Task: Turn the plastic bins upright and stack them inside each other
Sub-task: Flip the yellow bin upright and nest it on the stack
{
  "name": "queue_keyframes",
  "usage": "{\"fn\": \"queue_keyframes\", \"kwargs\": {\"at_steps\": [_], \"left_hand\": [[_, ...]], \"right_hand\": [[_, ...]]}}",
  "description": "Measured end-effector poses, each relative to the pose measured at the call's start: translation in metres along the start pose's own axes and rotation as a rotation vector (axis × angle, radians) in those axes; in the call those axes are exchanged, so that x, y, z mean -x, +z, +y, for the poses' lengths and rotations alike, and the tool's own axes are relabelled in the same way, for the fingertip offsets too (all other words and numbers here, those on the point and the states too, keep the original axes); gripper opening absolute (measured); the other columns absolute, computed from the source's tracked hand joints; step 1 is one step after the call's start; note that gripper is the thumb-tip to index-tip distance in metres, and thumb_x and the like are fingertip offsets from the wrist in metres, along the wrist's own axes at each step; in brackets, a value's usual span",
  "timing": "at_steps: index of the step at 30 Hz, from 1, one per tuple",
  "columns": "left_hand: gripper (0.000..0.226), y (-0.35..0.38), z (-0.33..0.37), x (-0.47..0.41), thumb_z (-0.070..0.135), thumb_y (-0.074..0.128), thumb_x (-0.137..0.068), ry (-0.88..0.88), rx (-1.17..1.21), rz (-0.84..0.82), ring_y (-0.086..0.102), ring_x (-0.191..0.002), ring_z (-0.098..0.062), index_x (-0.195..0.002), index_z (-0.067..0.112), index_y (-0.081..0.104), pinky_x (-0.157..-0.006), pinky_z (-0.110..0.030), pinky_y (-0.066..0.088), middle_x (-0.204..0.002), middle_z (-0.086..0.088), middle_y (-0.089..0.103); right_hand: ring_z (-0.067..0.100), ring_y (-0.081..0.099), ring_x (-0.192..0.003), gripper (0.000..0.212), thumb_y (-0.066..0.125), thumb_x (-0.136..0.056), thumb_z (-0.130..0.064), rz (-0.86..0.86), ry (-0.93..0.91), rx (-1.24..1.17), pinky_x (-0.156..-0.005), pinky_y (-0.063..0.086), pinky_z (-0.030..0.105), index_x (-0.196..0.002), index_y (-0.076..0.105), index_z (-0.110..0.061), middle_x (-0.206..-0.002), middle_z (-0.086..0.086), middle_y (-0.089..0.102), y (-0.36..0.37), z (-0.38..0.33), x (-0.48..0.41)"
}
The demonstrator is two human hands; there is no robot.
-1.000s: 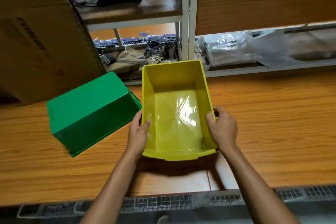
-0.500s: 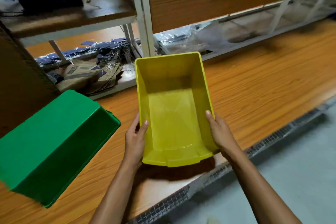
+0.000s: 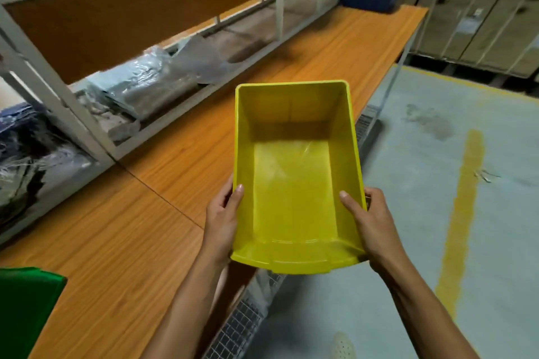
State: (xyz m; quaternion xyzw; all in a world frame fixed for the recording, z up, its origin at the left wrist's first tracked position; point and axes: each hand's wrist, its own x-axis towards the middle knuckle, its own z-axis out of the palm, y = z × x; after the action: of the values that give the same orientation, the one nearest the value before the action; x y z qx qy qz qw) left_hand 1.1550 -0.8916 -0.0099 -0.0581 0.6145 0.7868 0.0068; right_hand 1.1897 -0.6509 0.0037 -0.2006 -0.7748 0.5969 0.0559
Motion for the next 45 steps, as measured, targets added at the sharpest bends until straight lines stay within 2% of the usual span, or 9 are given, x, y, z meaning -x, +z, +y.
{"fn": "queue_keyframes", "kwargs": {"at_steps": [6,8,11,15,21,27,31,36,45], "left_hand": [[0.042,0.105,-0.019,-0.025,0.013,0.054,-0.095,-0.146,-0.026,-0.188,0.064,-0.117,-0.03,-0.135,0.027,0.054,-0.099,-0.05,0.051,-0.133,-0.008,0.065],[0.042,0.144,-0.031,-0.035,0.01,0.056,-0.094,-0.174,-0.041,-0.254,0.066,-0.113,-0.03,-0.13,0.033,0.056,-0.095,-0.048,0.054,-0.129,-0.005,0.068],[0.045,0.199,-0.048,-0.046,0.012,0.056,-0.092,-0.238,-0.024,-0.364,0.073,-0.098,-0.023,-0.133,0.033,0.054,-0.073,-0.036,0.061,-0.115,0.002,0.074],[0.046,0.265,-0.065,-0.058,0.017,0.058,-0.092,-0.347,-0.001,-0.452,0.069,-0.11,-0.03,-0.135,0.033,0.054,-0.089,-0.048,0.056,-0.125,-0.004,0.07],[0.039,0.343,-0.096,-0.102,0.015,0.052,-0.098,-0.403,-0.038,-0.385,0.065,-0.116,-0.032,-0.136,0.023,0.057,-0.102,-0.058,0.046,-0.126,-0.008,0.069],[0.037,0.418,-0.119,-0.198,0.017,0.048,-0.101,-0.394,-0.08,-0.444,0.068,-0.112,-0.026,-0.136,0.024,0.057,-0.093,-0.048,0.054,-0.122,-0.002,0.071],[0.035,0.48,-0.132,-0.278,0.017,0.049,-0.102,-0.367,-0.108,-0.485,0.071,-0.106,-0.019,-0.133,0.029,0.059,-0.085,-0.04,0.058,-0.118,0.003,0.073],[0.031,0.556,-0.132,-0.381,0.017,0.048,-0.102,-0.375,-0.142,-0.536,0.07,-0.108,-0.022,-0.124,0.033,0.062,-0.092,-0.046,0.056,-0.118,0.002,0.073],[0.04,0.678,-0.141,-0.524,0.016,0.047,-0.102,-0.362,-0.16,-0.611,0.066,-0.115,-0.026,-0.14,0.022,0.053,-0.099,-0.051,0.051,-0.128,-0.003,0.068]], "right_hand": [[0.025,0.063,-0.106,0.045,0.07,-0.089,-0.029,0.083,0.085,-0.099,-0.093,0.053,0.05,-0.129,0.052,-0.019,-0.121,0.003,0.064,-0.09,0.031,-0.026],[0.025,0.064,-0.106,0.044,0.07,-0.089,-0.023,0.122,0.095,-0.122,-0.093,0.053,0.05,-0.13,0.053,-0.019,-0.121,0.004,0.065,-0.118,0.043,-0.039],[0.022,0.065,-0.106,0.045,0.069,-0.09,-0.018,0.177,0.13,-0.155,-0.093,0.053,0.046,-0.132,0.054,-0.019,-0.122,0.003,0.066,-0.159,0.061,-0.059],[0.025,0.066,-0.106,0.041,0.069,-0.09,-0.017,0.246,0.178,-0.172,-0.094,0.054,0.05,-0.13,0.057,-0.021,-0.12,0.003,0.068,-0.211,0.081,-0.091],[0.02,0.067,-0.102,0.038,0.065,-0.092,-0.01,0.329,0.212,-0.205,-0.092,0.054,0.042,-0.128,0.06,-0.019,-0.118,0.004,0.069,-0.263,0.095,-0.156],[0.023,0.066,-0.106,0.039,0.065,-0.091,-0.013,0.382,0.23,-0.204,-0.096,0.053,0.049,-0.129,0.059,-0.022,-0.118,0.0,0.069,-0.284,0.104,-0.262],[0.023,0.065,-0.107,0.038,0.063,-0.093,-0.009,0.443,0.228,-0.24,-0.096,0.053,0.044,-0.13,0.059,-0.019,-0.122,0.004,0.068,-0.301,0.103,-0.354],[0.024,0.062,-0.112,0.042,0.062,-0.093,-0.007,0.509,0.238,-0.277,-0.098,0.051,0.043,-0.133,0.055,-0.02,-0.123,0.002,0.064,-0.323,0.082,-0.461],[0.021,0.06,-0.109,0.044,0.062,-0.093,-0.004,0.603,0.243,-0.339,-0.095,0.05,0.04,-0.135,0.054,-0.018,-0.121,0.0,0.061,-0.372,0.059,-0.624]]}}
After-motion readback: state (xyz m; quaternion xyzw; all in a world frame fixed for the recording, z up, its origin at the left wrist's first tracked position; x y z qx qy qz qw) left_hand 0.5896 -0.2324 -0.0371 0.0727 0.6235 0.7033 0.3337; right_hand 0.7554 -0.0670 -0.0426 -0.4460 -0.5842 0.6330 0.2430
